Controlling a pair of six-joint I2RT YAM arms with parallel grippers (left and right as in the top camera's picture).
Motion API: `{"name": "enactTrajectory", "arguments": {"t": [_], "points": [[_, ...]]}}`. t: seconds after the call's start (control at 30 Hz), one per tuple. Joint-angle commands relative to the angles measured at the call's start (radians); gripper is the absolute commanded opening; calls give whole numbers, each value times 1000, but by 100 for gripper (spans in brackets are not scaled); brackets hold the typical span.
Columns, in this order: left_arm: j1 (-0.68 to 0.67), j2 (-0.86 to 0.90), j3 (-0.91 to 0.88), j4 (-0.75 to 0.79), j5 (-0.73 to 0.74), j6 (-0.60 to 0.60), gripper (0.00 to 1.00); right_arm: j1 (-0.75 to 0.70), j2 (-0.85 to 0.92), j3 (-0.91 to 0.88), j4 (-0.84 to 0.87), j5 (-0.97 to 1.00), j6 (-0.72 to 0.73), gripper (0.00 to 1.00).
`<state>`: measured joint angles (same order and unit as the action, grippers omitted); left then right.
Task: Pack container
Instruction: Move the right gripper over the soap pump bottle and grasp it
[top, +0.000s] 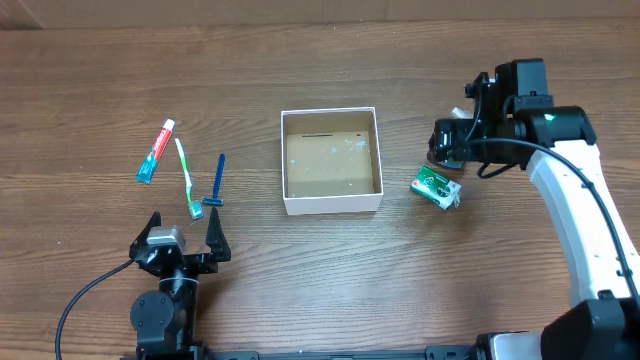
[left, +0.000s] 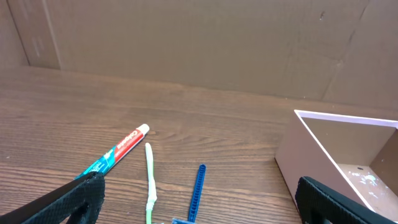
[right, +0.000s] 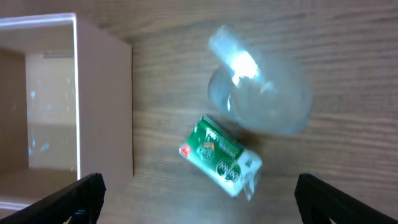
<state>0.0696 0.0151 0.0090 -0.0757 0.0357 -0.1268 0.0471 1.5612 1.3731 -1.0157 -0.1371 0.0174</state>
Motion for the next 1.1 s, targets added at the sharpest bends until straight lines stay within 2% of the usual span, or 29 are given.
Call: {"name": "enactTrajectory", "arguments": {"t": [0.0, 0.17, 0.5, 0.83, 0.97, 1.07], "points": [[-3, -10, -4, -1, -10, 16, 100, -4, -12, 22, 49, 75, 47, 100], [-3, -10, -4, -1, -10, 16, 100, -3, 14, 21, 117, 129, 46, 100], [-3, -10, -4, -1, -10, 16, 100, -5, 69, 20, 142, 163, 38, 99], [-3, -10, -4, -1, -10, 16, 100, -5, 153, 20, 226, 163, 26, 79], [-3, -10, -4, -1, -10, 16, 100, -5, 154, 20, 266, 163, 5, 70], [-3, -10, -4, -1, -10, 16, 100, -5, 156, 20, 286, 163, 3, 58]]}}
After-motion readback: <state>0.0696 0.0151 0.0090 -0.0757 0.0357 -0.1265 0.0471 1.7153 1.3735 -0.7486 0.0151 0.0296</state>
